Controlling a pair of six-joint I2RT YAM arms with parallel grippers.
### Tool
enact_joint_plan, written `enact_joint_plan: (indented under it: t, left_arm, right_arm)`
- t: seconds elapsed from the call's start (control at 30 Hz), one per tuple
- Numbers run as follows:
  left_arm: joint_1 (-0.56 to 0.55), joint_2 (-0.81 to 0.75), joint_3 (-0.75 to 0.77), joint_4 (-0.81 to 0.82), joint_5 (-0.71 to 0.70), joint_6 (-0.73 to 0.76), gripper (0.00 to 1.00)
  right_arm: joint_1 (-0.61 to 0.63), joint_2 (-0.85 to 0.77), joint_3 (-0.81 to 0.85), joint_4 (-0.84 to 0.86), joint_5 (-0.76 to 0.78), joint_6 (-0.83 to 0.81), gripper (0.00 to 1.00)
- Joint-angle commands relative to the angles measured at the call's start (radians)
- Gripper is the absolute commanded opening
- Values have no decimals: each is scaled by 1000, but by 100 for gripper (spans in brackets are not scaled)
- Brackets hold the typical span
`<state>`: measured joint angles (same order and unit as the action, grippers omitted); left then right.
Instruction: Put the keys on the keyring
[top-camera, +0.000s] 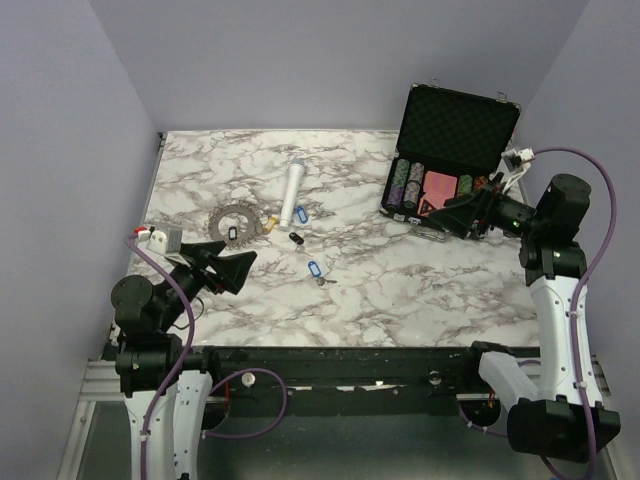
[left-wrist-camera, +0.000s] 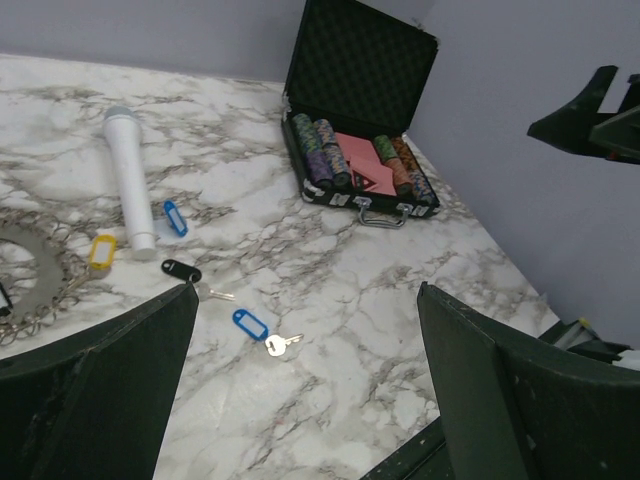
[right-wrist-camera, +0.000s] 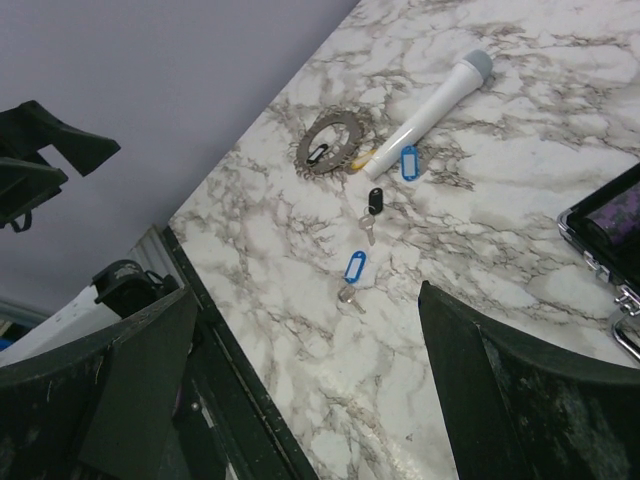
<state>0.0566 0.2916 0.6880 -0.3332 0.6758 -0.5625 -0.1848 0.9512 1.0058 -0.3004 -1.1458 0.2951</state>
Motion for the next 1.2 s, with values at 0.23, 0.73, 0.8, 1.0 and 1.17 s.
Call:
enact_joint_plan:
  t: [0.23, 0.73, 0.8, 1.0, 1.17]
  left_arm:
    - [-4, 38, 57, -52, 5, 55, 99]
    - [-4, -14, 91, -152, -170, 159, 99]
    - [-4, -16, 84, -147, -171, 156, 99]
    - [-4, -20, 77, -145, -170, 159, 99]
    - [-4, -17, 65, -130, -174, 159, 99]
  right_arm:
    - [-4, -2, 100, -82, 36, -103, 100]
    - [-4, -3, 77, -9, 327, 76, 100]
    - [-2, -3, 74, -8, 325, 76, 100]
    - [-4, 0, 68, -8, 317, 73, 100]
    - [-4, -3, 71, -14, 339, 75, 100]
